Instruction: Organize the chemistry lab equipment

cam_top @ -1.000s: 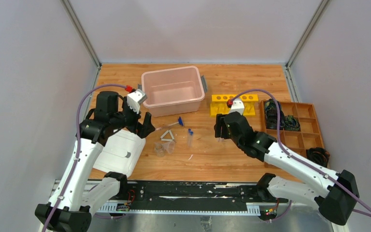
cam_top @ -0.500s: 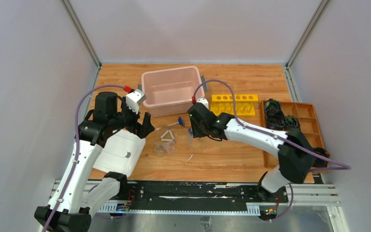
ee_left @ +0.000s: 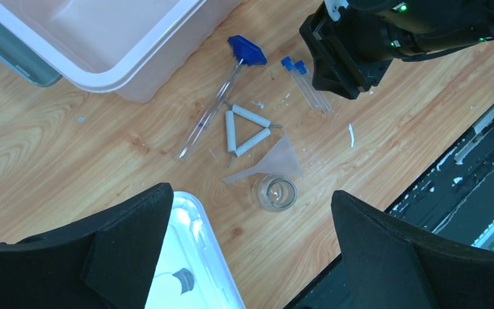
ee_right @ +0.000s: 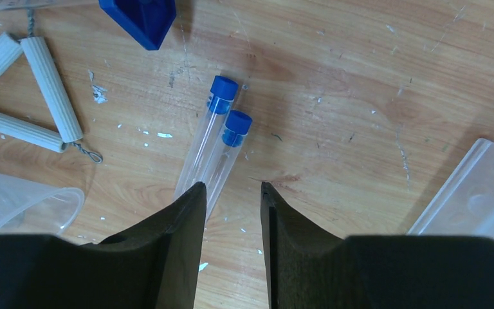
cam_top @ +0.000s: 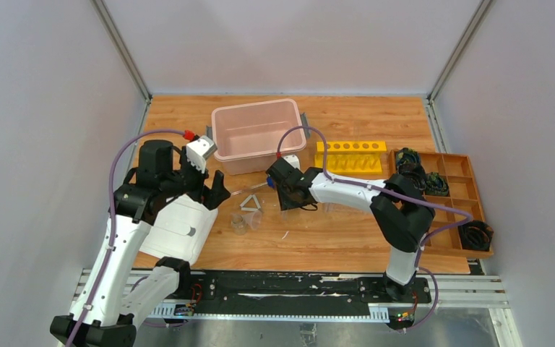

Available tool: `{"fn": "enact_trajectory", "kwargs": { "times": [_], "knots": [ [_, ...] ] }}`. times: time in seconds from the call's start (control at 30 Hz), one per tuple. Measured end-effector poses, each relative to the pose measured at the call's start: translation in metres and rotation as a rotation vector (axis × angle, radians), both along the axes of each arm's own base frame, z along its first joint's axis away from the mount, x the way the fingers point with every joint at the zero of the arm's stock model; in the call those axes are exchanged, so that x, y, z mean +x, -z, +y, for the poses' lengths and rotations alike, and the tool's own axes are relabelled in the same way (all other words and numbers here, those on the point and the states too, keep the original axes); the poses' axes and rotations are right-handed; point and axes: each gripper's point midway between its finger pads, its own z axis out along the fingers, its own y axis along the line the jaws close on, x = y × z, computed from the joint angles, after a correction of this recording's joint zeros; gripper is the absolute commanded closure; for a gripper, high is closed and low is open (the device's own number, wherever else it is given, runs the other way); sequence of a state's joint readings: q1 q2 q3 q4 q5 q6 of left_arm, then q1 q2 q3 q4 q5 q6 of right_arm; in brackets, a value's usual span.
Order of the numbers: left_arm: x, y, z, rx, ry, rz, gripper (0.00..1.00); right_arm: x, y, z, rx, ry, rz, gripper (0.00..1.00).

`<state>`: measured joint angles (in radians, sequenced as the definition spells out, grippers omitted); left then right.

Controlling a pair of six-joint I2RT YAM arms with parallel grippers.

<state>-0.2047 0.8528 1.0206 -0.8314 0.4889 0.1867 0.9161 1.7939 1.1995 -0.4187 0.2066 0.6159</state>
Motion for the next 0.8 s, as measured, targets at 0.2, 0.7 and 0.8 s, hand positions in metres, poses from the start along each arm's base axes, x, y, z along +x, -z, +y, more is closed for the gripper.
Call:
{"fn": "enact_trajectory", "kwargs": {
  "times": [0.2, 0.7, 0.8],
  "knots": [
    [-0.003, 0.0, 0.0, 0.0, 0.001, 0.004, 0.0, 0.002, 0.008, 0.001, -0.003, 0.018, 0.013, 0.68],
    [-0.009, -0.001, -0.001, -0.003, 0.018, 0.007, 0.0, 0.016, 0.019, -0.007, 0.015, 0.1, 0.044, 0.85],
    [-0.01, -0.002, -0.001, -0.004, 0.026, 0.006, 0.0, 0.017, 0.019, -0.013, 0.03, 0.121, 0.059, 1.0]
  ]
}}
